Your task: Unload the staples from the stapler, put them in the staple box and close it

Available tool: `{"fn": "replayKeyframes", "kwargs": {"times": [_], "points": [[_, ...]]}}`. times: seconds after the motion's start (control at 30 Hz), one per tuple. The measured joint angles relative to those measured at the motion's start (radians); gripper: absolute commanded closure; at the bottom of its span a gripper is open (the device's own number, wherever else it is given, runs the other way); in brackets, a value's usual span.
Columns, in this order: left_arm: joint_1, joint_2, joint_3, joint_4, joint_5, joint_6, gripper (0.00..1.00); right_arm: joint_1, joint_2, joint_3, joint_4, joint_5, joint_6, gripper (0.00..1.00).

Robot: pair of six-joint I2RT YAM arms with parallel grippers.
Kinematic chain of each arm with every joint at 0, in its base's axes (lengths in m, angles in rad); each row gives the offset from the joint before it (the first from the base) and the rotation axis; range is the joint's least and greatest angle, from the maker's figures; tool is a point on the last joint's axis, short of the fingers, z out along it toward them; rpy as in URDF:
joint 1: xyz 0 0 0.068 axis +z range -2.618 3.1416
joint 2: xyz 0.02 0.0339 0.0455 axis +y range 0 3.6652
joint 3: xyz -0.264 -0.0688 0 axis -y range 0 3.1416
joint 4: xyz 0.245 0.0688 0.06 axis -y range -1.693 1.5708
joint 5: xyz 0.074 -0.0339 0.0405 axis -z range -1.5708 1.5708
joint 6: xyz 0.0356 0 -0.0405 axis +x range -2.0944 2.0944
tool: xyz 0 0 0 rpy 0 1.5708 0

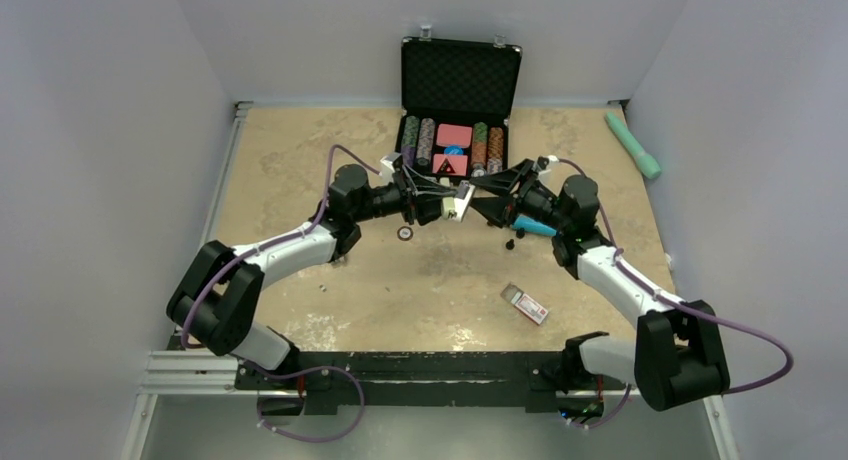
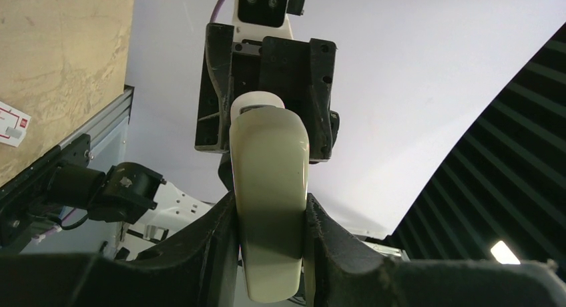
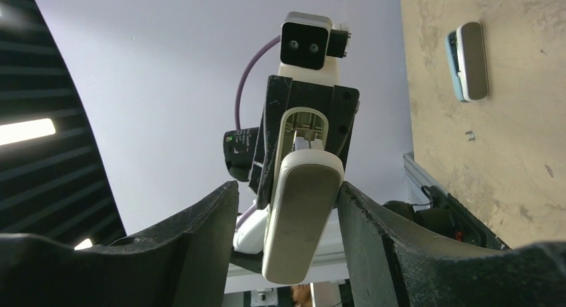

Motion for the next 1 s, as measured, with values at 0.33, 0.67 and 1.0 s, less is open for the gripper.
{"fn": "replayKeyframes", "kwargs": {"times": [0.33, 0.67, 1.0], "points": [[0.000, 0.013, 0.000, 0.048, 0.006, -0.021, 1.00, 0.029, 0.003, 0.006, 0.004, 0.019, 0.000, 0.48], [0.000, 0.022, -0.016, 0.100, 0.006, -0.037, 1.00, 0.047, 0.024, 0.010, -0.004, 0.023, 0.015, 1.00], [-0.006, -0.014, -0.129, 0.095, -0.071, -0.060, 1.00, 0.053, -0.029, 0.035, -0.297, 0.051, -0.061, 1.00]]}}
